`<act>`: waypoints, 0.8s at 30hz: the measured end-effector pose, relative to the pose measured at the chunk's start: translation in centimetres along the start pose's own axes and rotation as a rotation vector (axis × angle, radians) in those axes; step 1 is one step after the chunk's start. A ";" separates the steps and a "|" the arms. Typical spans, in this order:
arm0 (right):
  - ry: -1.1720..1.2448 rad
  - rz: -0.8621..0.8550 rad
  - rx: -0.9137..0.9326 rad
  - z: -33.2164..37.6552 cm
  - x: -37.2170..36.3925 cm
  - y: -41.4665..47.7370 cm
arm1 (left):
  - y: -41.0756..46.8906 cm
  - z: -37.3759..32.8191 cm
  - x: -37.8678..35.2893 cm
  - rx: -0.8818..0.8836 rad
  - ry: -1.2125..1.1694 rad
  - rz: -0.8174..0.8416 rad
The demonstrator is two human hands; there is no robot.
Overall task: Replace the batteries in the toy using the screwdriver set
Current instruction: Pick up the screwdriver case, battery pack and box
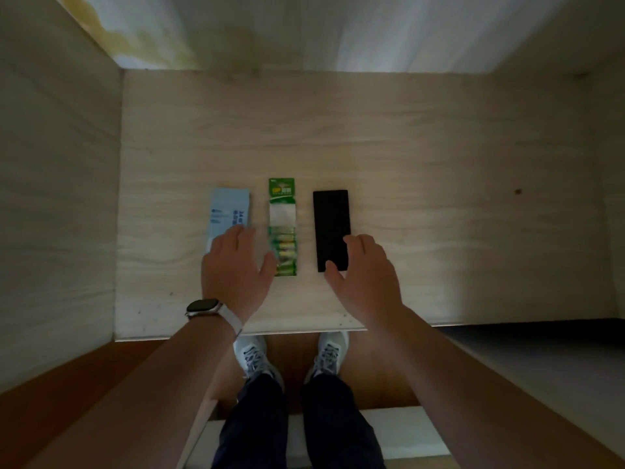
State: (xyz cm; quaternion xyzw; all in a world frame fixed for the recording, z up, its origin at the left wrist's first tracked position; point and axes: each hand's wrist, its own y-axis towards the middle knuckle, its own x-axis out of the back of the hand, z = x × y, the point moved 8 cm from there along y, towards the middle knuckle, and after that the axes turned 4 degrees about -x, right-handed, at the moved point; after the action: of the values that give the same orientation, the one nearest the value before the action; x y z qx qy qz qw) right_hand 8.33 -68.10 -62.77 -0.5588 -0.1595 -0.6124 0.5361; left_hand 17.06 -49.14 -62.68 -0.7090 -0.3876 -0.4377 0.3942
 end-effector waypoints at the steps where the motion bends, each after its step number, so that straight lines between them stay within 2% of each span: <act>1: 0.009 -0.007 -0.008 -0.1 -0.3 0.3 | 0.1 0.8 0.0 0.025 0.018 -0.028; 6: 0.044 -0.042 -0.107 -0.6 -1.8 1.8 | 0.1 4.6 -1.1 0.152 0.029 -0.058; 15: 0.038 -0.124 -0.247 -0.2 -2.9 3.4 | -1.1 7.3 -1.9 0.292 -0.188 -0.114; 19: 0.050 -0.110 -0.255 -0.3 -3.1 3.6 | -1.3 7.7 -2.0 0.285 -0.225 -0.111; 24: 0.220 -0.109 -0.256 -0.5 -3.5 3.0 | -1.1 8.1 -2.0 0.264 -0.260 -0.056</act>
State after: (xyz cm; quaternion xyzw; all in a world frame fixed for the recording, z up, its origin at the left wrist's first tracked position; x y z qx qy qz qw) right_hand 9.83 -67.94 -67.13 -0.5426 -0.0507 -0.7134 0.4406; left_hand 17.98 -41.81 -66.74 -0.6907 -0.5090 -0.2986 0.4181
